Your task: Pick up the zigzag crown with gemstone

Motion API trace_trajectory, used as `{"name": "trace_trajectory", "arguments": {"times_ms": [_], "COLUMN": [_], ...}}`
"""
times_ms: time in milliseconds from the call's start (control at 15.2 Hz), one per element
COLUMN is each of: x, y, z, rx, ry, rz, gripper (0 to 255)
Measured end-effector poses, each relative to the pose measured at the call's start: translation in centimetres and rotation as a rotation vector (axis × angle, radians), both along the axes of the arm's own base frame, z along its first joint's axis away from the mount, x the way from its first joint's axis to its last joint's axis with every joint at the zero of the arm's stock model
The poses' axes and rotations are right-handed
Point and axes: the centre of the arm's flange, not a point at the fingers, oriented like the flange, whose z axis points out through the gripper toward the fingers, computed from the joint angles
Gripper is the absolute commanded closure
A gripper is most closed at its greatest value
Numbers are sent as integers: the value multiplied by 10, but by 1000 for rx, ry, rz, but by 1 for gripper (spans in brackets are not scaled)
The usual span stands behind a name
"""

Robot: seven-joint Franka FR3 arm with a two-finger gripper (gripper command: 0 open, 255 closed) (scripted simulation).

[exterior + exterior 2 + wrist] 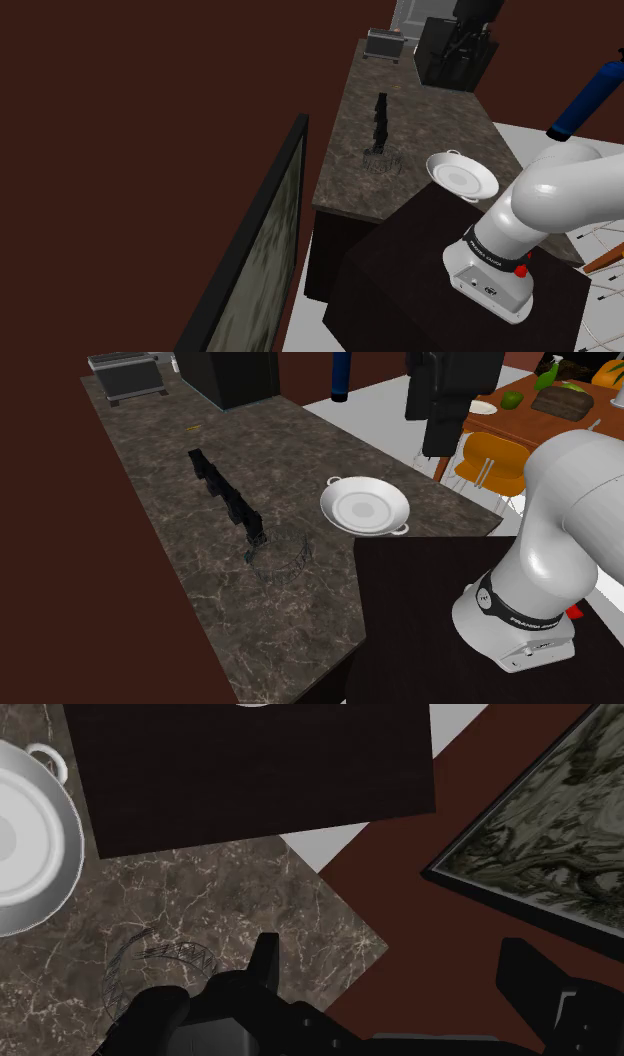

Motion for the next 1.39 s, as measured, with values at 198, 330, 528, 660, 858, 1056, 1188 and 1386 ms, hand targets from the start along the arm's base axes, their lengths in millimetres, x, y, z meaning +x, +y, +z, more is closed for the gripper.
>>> {"name": "trace_trajectory", "arguments": {"times_ms": [198, 330, 528, 660, 858, 1056, 1188, 1386], "x": [7, 15, 33, 45, 61, 77, 91, 108], "y": [-3, -7, -11, -21, -31, -37, -44, -54], "z": [-15, -36, -68, -89, -122, -155, -181, -215], "rx": [-6, -15, -30, -40, -55, -70, -80, -95], "ry": [1, 0, -1, -3, -4, -5, -6, -8], "rz": [-2, -6, -11, -15, -21, -26, -30, -35], "gripper": [0, 0, 0, 0, 0, 0, 0, 0]}}
